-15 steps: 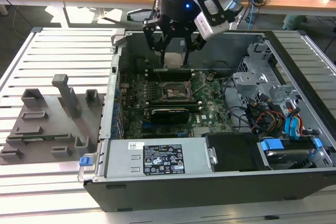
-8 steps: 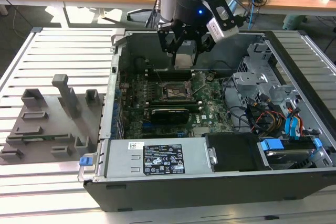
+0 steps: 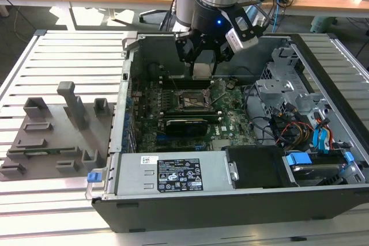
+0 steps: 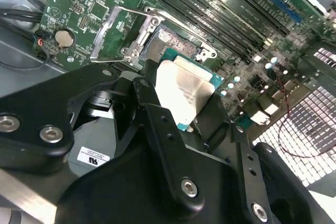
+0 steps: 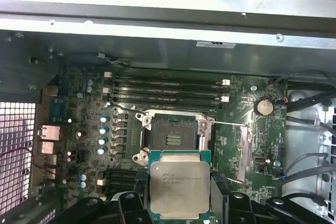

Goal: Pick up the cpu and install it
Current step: 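Pick up the cpu and move it towards the insertion slot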

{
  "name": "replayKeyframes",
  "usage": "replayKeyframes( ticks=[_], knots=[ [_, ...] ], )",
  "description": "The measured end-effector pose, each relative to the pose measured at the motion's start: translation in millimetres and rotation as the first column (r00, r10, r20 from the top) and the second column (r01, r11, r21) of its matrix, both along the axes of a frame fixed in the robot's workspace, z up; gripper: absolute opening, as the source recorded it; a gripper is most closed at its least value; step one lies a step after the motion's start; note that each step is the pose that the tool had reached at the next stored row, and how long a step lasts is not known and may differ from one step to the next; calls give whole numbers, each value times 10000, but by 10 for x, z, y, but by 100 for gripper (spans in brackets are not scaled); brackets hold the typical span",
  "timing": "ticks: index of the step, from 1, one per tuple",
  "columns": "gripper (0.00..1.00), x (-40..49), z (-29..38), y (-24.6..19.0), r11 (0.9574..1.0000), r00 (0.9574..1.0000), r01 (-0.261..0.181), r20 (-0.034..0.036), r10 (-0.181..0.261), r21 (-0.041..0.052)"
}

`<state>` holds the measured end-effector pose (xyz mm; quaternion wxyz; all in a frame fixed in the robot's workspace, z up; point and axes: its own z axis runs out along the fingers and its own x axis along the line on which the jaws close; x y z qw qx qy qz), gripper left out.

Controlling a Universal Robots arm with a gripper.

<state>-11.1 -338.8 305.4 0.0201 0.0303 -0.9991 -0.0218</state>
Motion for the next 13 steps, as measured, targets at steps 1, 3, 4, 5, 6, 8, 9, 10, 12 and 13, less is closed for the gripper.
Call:
replayKeyframes(
  ticks=[1,3,4,5,6,8,9,10,12,13],
  knots=[
    [55,3,-27,5,10000,10000,0,-1,0,-2],
    [55,7,-79,10,10000,10000,0,0,0,-1],
    [55,8,-96,12,10000,10000,0,0,0,-1],
    [55,9,-117,14,10000,10000,0,0,0,-1],
    [55,11,-145,17,10000,10000,0,0,0,-1],
    [55,13,-207,23,10000,10000,0,0,0,0],
    [55,15,-240,25,10000,10000,0,0,0,0],
    [55,15,-265,27,10000,10000,-1,0,1,-1],
    [55,16,-300,28,10000,10000,-1,0,1,-1],
    [55,16,-320,29,10000,10000,-1,-1,1,-2]
  ],
)
